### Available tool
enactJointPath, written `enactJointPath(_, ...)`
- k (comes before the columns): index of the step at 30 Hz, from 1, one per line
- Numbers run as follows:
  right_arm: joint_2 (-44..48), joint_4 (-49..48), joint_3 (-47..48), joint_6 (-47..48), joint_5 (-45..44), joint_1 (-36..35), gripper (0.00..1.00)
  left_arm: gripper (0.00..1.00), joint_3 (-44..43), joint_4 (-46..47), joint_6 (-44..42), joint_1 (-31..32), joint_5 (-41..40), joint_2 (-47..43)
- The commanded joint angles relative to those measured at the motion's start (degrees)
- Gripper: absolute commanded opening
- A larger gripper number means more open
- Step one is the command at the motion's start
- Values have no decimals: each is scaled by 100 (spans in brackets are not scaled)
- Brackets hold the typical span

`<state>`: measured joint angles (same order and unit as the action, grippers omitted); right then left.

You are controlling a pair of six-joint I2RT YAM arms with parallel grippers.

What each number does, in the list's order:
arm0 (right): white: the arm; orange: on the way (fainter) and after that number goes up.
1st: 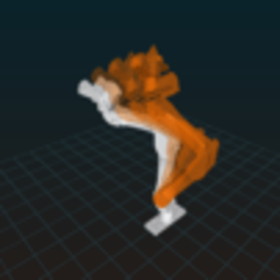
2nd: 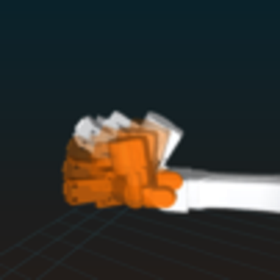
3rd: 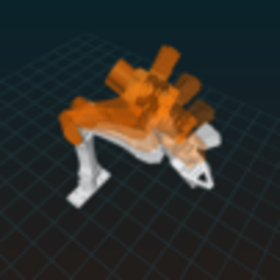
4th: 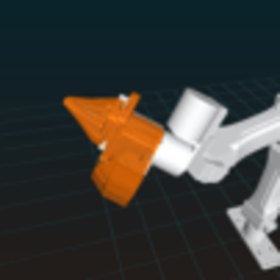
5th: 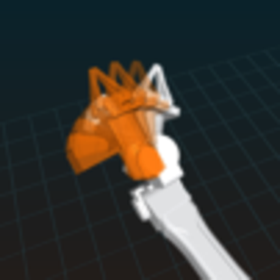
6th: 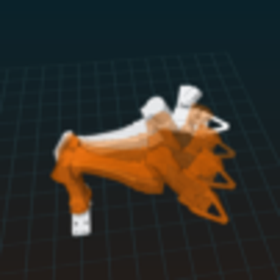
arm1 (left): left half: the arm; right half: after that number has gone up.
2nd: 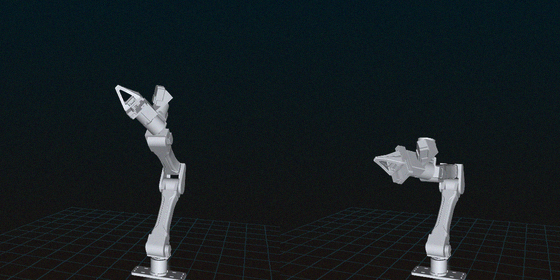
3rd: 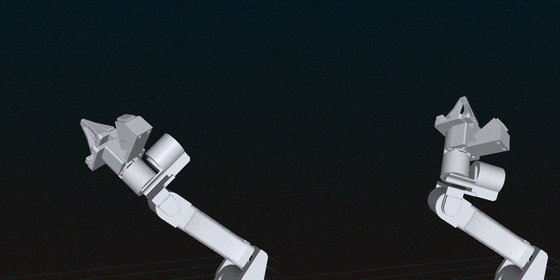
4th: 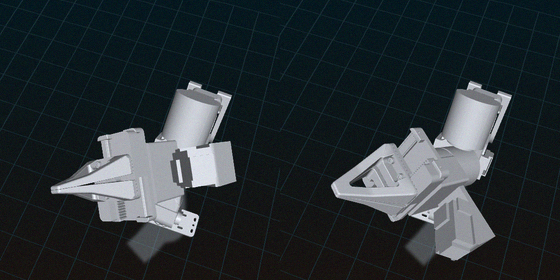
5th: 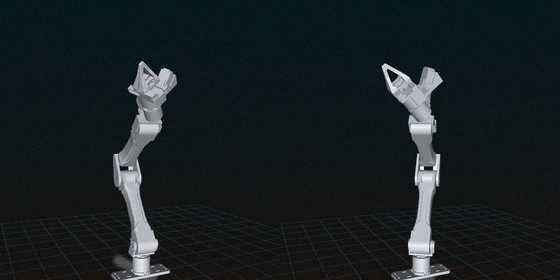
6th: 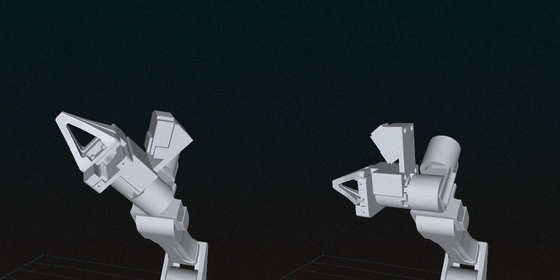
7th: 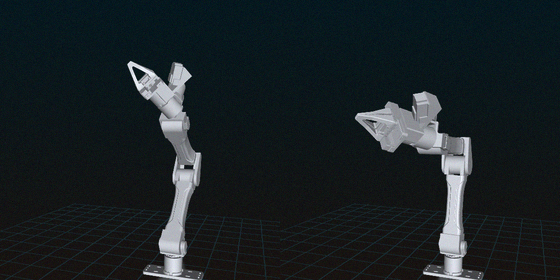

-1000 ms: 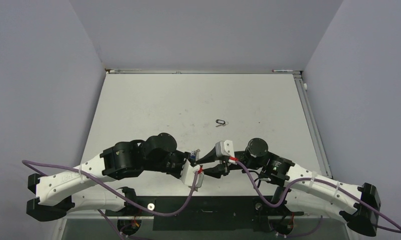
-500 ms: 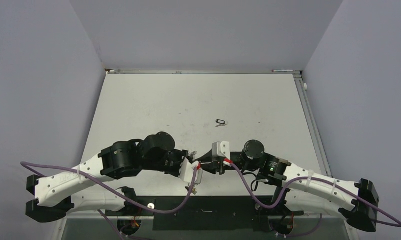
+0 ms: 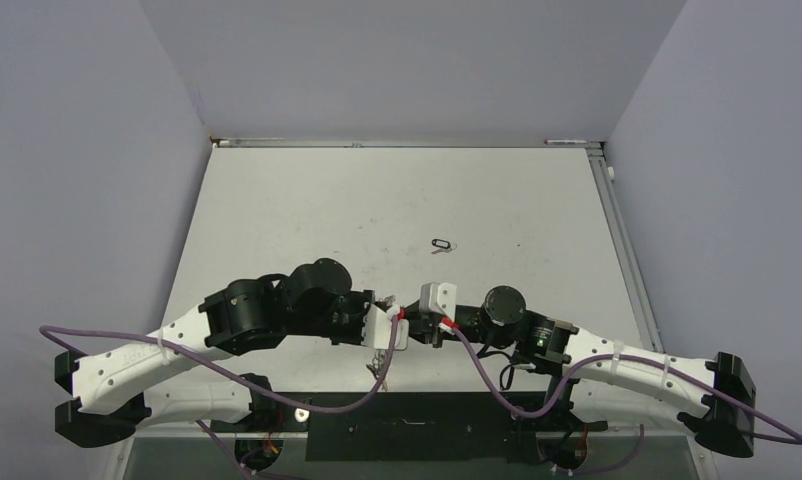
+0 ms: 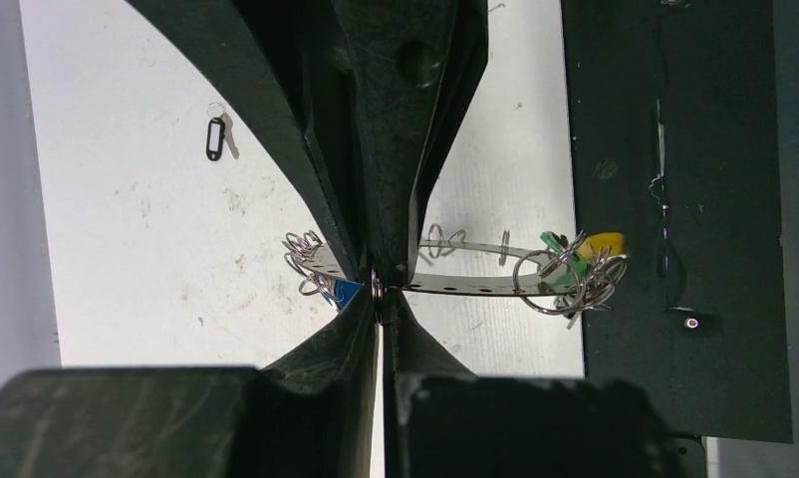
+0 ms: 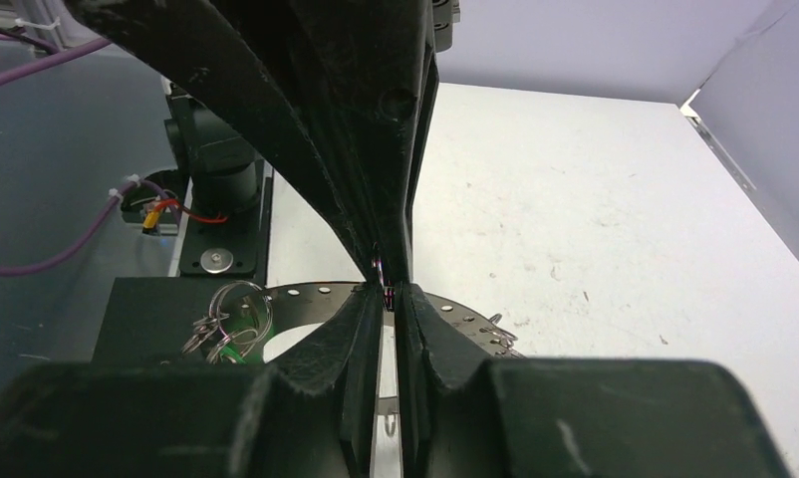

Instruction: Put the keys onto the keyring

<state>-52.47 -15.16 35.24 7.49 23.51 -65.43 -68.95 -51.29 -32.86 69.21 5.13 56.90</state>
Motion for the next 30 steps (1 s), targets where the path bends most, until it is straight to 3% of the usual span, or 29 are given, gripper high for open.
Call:
enactJointPath(1, -109, -694, 48, 139, -469, -94, 7, 0, -350, 895, 260, 49, 489, -12)
enactJointPath(11, 53, -634, 14, 241, -707, -240, 5, 0, -68, 1034, 170, 49, 359, -173)
enactJointPath(16, 120, -422, 38, 308, -793, -258, 5, 19, 127, 1172, 79, 49, 279, -345)
enactJointPath(24, 177, -162, 102, 489, -1120, -375, 5, 26, 173, 1124, -4, 44, 110, -514)
enactJointPath(30, 377, 71, 92, 711, -1862, -555, 5, 54, 376, 1392, 206, 41, -455, -915)
